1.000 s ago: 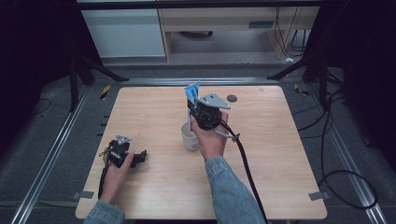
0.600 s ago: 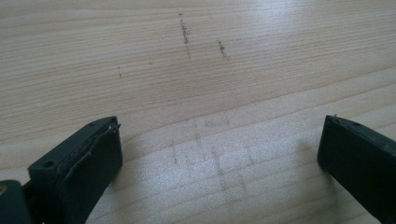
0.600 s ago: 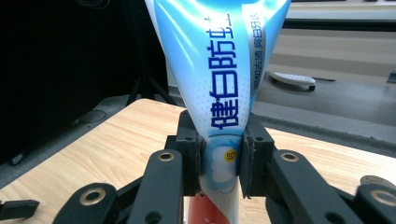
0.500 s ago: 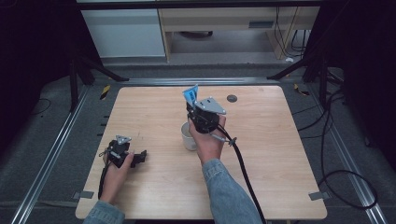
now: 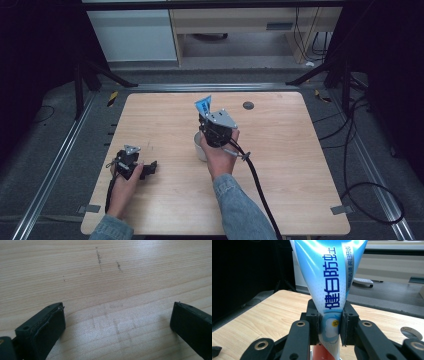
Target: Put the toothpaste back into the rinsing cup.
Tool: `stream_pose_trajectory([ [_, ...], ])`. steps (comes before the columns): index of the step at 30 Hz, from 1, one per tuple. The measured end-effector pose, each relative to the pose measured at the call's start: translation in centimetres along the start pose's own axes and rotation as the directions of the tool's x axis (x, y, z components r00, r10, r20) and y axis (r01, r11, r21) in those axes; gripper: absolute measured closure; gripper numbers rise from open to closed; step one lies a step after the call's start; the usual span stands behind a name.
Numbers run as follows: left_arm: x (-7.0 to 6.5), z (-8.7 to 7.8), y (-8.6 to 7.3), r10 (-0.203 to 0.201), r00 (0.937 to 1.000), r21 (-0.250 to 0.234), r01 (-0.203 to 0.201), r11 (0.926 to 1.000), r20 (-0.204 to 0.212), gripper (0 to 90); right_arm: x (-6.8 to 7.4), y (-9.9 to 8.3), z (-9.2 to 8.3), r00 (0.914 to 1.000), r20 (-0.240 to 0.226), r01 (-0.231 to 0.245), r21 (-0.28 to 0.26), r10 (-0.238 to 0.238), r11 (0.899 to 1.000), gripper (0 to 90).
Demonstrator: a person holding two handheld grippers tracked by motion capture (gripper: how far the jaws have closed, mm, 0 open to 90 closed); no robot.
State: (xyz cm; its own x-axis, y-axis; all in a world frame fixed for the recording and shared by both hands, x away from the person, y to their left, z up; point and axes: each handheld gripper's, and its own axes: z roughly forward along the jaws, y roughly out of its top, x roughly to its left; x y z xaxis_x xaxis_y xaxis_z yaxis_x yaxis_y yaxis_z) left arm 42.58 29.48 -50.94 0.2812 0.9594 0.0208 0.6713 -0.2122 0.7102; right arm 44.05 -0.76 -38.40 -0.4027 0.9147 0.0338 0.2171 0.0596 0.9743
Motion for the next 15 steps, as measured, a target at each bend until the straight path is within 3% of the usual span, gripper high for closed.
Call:
stream_pose_trajectory([
  [15,0.0,0.0,0.0,-0.002,1.0000,-0.002,0.002,1.0000,0.000,0.0,-0.1,-1.9,0.6,0.9999,0.003,-0.017,0.037,0.017,0.999,72.9],
])
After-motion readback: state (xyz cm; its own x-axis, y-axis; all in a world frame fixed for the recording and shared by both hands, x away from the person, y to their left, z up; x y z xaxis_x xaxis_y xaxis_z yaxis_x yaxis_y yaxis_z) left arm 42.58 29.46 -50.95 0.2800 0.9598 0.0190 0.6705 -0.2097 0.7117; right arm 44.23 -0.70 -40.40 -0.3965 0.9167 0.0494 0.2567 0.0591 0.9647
